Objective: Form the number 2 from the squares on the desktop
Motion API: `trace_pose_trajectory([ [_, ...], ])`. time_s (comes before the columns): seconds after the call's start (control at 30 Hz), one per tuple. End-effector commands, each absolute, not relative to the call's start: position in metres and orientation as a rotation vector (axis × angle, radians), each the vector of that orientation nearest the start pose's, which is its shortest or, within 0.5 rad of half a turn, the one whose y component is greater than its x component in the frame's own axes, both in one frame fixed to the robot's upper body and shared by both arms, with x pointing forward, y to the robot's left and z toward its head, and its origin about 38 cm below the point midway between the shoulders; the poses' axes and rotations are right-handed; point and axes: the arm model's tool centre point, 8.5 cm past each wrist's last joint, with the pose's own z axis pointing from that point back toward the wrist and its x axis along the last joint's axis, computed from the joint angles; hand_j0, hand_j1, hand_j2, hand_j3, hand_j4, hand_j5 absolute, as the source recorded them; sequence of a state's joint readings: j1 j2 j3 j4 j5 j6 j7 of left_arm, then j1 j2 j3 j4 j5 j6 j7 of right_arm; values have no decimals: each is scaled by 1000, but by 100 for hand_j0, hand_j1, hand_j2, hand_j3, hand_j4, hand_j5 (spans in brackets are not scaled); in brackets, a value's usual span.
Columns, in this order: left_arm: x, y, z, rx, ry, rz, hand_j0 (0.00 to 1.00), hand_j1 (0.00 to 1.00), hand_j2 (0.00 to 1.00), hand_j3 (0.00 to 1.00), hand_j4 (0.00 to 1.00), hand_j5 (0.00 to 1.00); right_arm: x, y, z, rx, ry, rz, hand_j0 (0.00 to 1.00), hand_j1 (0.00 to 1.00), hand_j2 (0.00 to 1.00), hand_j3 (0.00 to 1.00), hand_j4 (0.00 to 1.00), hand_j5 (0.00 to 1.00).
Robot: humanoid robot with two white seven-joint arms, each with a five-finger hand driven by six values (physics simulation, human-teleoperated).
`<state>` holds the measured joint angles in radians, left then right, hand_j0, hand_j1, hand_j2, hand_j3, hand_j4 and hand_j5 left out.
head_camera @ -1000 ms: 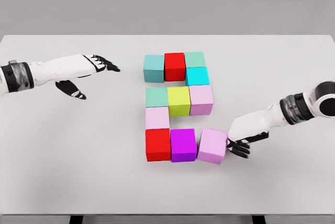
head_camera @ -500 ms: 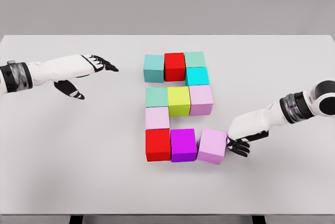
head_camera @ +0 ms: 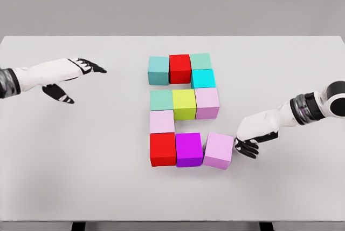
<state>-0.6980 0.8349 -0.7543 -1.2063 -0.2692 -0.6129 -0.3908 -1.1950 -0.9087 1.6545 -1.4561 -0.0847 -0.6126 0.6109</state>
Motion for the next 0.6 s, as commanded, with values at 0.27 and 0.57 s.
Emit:
trace_pose_trajectory([
  [0.27,453,358,185,366,-1380,-1853,100,100,100,100,100,100,394,-255,159,290,-997,2343,10,10,10,10,10,10],
  [0.57,453,358,184,365,-1379,-1853,100,100,100,100,100,100,395,-251,160,294,-1004,2347,10,10,10,10,10,10],
])
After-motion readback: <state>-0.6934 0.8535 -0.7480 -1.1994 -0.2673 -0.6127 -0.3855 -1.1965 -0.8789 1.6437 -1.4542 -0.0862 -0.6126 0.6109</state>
